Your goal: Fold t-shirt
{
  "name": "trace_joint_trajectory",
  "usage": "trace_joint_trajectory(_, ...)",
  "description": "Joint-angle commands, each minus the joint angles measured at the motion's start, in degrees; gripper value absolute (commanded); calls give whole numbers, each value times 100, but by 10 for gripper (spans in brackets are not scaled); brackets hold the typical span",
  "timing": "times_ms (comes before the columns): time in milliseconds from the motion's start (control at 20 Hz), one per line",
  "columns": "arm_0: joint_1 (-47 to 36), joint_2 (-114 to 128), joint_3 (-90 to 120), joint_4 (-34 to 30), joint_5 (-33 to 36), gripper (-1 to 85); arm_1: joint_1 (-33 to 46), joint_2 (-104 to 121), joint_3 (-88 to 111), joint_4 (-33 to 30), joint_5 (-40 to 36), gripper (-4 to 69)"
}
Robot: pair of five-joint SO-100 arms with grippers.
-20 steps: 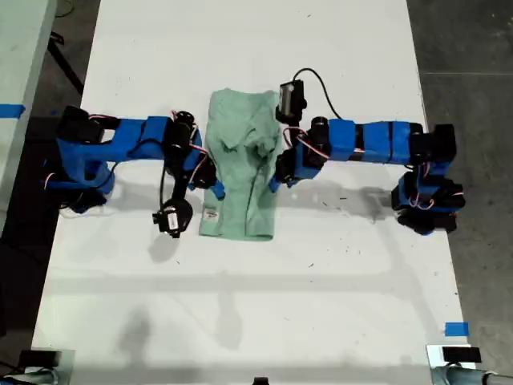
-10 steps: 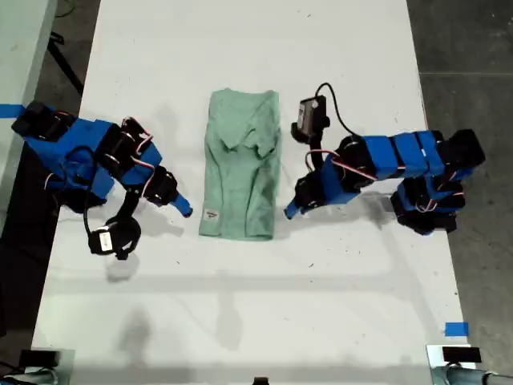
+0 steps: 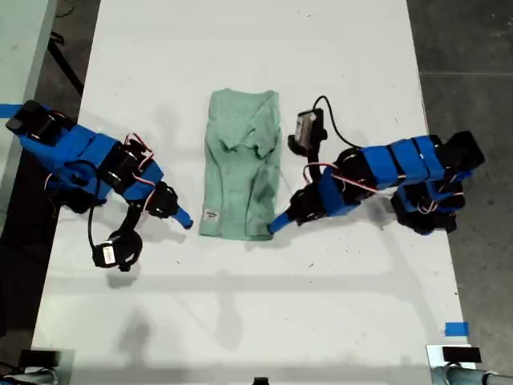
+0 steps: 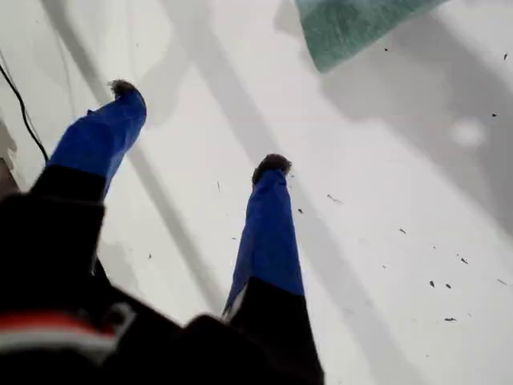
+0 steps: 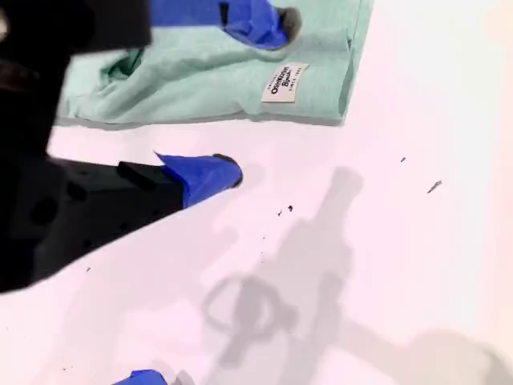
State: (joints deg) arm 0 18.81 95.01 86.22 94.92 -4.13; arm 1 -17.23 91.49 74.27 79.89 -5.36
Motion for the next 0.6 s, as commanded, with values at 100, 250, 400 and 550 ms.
trace_joint_trajectory(100,-237,334,861,-1336,62,292,308,-475,-44,-545,-193,319)
trace_joint_trajectory(250,-334,264,1468,-2206,88,289,431,-1011,-62,-923,-369,315)
trace_joint_trajectory(400,-457,-167,1749,-2813,123,290,536,-1600,-114,-1257,-492,310)
trace_joint_trajectory(550,-510,-923,1644,-3252,167,293,598,-2153,-193,-1521,-598,305)
